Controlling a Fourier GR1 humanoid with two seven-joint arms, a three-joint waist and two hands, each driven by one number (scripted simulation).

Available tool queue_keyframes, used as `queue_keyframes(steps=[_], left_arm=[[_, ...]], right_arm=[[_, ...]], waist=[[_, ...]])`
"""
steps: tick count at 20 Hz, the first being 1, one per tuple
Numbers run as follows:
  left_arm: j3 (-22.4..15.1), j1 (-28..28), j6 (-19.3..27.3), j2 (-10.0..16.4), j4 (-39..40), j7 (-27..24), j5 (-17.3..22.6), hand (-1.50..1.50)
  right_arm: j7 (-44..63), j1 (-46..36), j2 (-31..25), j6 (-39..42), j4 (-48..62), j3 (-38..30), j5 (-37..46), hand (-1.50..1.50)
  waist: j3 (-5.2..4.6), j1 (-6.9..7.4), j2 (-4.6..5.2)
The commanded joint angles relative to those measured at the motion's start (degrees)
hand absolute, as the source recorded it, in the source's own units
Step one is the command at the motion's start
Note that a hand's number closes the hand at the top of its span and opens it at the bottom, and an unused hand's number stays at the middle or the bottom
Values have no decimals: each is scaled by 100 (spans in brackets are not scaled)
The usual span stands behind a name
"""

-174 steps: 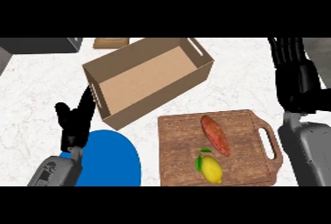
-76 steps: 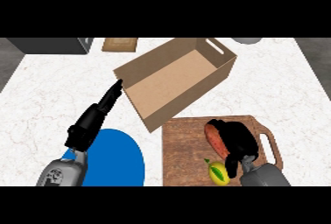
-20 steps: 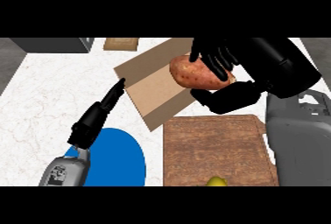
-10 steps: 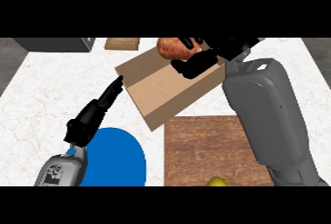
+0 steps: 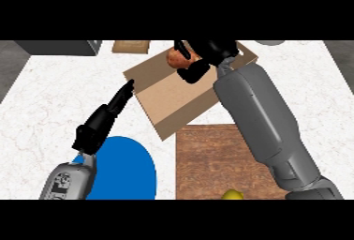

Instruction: Pick the sweet potato from the cutting board and place it in the cardboard box

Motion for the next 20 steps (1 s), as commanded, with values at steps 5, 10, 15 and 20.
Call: queue_keyframes(steps=[5,10,15,20], left_arm=[[2,-164,-88,45,-240,301,31,0],[-49,-192,37,-121,-159,363,-17,0],[29,-184,-105,6,-196,314,82,0],[77,190,-74,21,-172,30,95,0]], right_arm=[[62,-351,199,-309,1821,-240,-754,-150],[-792,-369,201,-714,2498,-518,-1174,-150],[-1258,-426,178,-951,2347,-1731,-2151,-150],[-1303,-661,-252,-239,2376,-2665,-3210,-150]], waist=[[3,107,17],[5,104,27],[11,108,50],[8,60,23]])
